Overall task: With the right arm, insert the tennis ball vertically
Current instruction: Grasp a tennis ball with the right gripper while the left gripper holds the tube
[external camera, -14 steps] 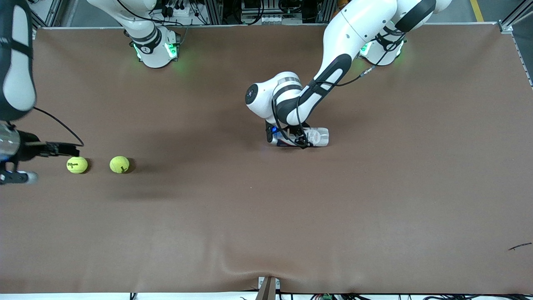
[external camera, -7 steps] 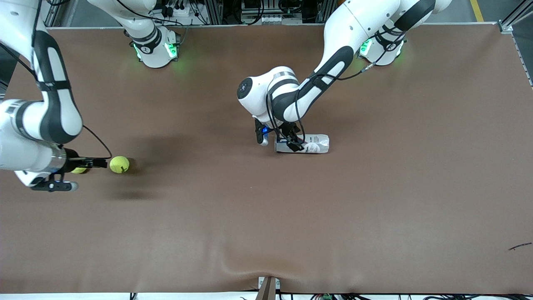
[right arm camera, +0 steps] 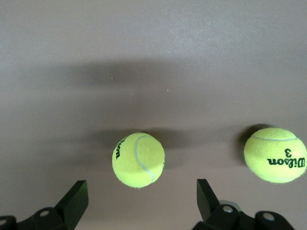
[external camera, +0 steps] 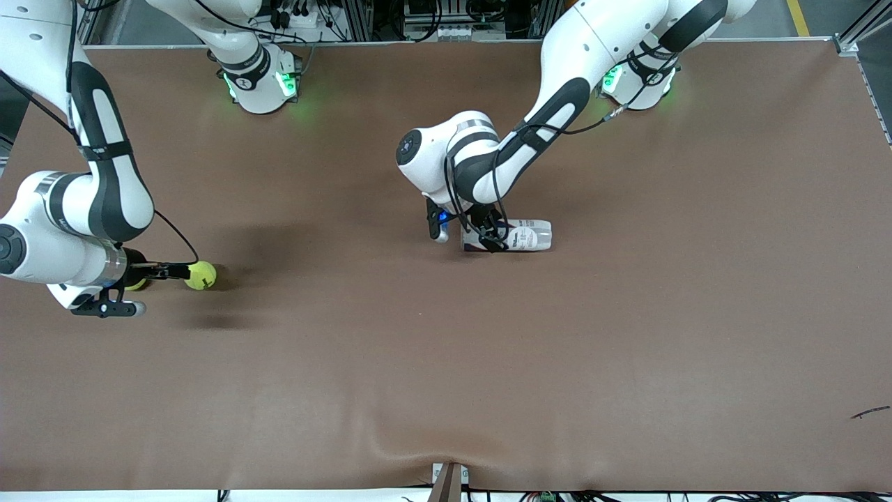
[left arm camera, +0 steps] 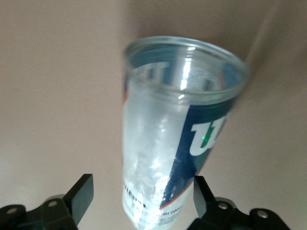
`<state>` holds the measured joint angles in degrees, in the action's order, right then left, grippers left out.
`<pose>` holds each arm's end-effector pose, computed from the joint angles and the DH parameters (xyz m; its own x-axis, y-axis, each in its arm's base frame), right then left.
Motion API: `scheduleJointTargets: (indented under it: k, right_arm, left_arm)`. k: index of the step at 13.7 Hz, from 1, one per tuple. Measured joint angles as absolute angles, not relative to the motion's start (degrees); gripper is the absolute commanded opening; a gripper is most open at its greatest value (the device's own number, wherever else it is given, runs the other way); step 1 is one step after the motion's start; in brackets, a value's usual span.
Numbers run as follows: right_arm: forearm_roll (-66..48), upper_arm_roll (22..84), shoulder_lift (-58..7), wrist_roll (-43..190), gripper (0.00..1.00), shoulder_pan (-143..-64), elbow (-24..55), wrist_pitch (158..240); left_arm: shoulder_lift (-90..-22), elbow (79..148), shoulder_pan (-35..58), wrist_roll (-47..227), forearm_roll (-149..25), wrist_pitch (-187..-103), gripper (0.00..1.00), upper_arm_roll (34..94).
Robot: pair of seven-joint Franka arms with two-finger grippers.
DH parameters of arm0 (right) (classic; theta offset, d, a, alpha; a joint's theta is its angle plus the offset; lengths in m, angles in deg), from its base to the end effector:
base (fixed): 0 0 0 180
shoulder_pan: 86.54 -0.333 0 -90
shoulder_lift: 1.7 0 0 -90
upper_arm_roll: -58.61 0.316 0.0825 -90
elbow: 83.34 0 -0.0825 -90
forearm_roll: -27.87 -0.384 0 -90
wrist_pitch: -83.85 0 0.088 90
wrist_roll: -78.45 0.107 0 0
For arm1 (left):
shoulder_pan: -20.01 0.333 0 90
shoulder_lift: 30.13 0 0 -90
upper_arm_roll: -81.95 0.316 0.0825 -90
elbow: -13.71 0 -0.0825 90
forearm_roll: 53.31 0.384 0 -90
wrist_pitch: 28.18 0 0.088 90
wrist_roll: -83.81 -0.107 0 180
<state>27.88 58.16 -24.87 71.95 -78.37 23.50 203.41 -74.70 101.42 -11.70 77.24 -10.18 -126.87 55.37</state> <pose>0.6076 -0.0919 0.2862 0.9830 -0.0344 -0.1806 -0.0381 -0.9991 -0.0173 0.4306 -0.4987 0.2059 0.2048 -0.8376 -0.5064 -0.9702 -0.1054 -0.2181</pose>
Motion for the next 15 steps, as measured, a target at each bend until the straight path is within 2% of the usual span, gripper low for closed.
scheduleJointTargets:
  k: [4, 12, 15]
  right_arm:
    - [27.88, 58.19, -24.89, 71.95, 1.00, -78.35, 23.78, 203.69]
    - [27.88, 58.41, -26.28, 71.95, 1.00, -78.36, 24.17, 204.90]
    - [27.88, 58.59, -26.65, 71.95, 1.00, -78.38, 24.34, 205.11]
  left_arm:
    - [-75.22, 103.58, -11.69, 77.24, -10.19, -126.87, 0.94, 55.38]
    - [-76.71, 105.56, -11.24, 77.47, -10.87, -126.86, 0.90, 56.18]
    - [-76.78, 105.52, -11.22, 77.47, -10.87, -126.81, 0.75, 56.22]
